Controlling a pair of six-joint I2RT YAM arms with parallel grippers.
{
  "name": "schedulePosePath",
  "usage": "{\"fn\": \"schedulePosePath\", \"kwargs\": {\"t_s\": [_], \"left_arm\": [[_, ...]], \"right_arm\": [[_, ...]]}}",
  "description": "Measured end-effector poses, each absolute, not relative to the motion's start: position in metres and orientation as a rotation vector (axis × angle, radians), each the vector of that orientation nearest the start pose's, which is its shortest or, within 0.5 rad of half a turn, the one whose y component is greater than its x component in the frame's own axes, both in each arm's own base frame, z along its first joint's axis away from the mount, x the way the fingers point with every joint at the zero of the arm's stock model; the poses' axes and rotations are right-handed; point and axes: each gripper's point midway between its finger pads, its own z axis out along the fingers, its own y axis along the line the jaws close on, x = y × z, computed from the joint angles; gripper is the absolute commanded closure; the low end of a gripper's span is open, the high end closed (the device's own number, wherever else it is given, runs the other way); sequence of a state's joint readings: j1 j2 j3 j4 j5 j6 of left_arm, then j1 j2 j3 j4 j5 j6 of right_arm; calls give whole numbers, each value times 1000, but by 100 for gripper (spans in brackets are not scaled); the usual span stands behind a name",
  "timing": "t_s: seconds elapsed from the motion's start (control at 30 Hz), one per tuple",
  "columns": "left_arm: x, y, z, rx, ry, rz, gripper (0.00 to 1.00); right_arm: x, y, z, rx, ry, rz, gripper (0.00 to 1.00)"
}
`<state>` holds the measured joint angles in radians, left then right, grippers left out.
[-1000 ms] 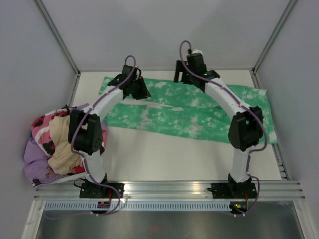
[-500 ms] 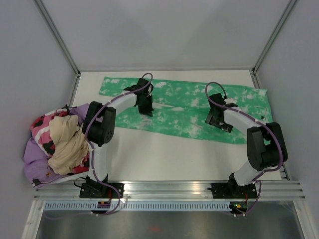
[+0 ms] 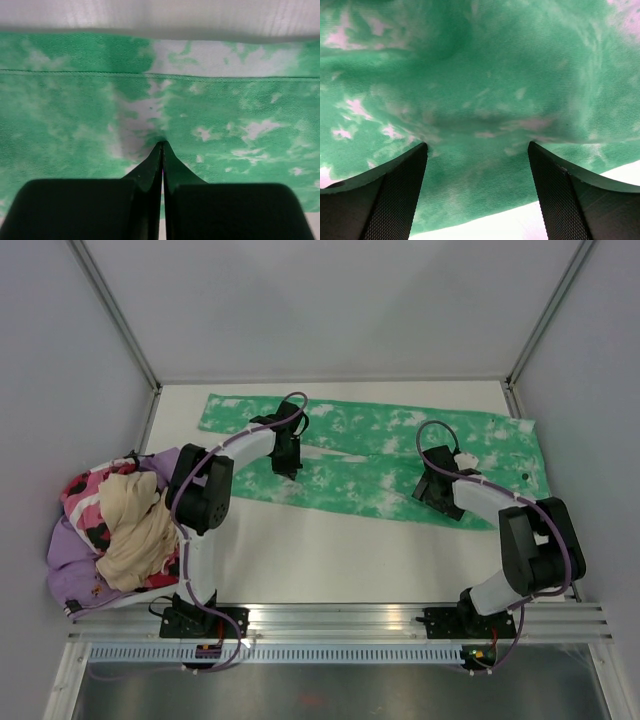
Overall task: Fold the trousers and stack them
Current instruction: Flatten the trousers out
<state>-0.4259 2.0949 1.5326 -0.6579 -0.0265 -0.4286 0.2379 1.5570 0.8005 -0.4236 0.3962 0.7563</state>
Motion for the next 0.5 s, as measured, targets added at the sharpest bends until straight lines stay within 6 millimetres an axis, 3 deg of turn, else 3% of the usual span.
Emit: {"fn": "schedulePosePath", "kwargs": {"t_s": [0.27,0.37,0.47,0.5], "left_arm": [[378,-182,19,40,2856,-142,97],[378,-188,30,60,2861,-204,86],[396,-201,59,71,2803,-272,51],[408,-206,77,62,2761,-293,30]], "right_arm": [[293,45,17,738,2525,-93,12],[298,56,33,672,2562,-38,12],[339,74,79,567,2481,86,12],[357,82,100,525,2429,141,12]]}}
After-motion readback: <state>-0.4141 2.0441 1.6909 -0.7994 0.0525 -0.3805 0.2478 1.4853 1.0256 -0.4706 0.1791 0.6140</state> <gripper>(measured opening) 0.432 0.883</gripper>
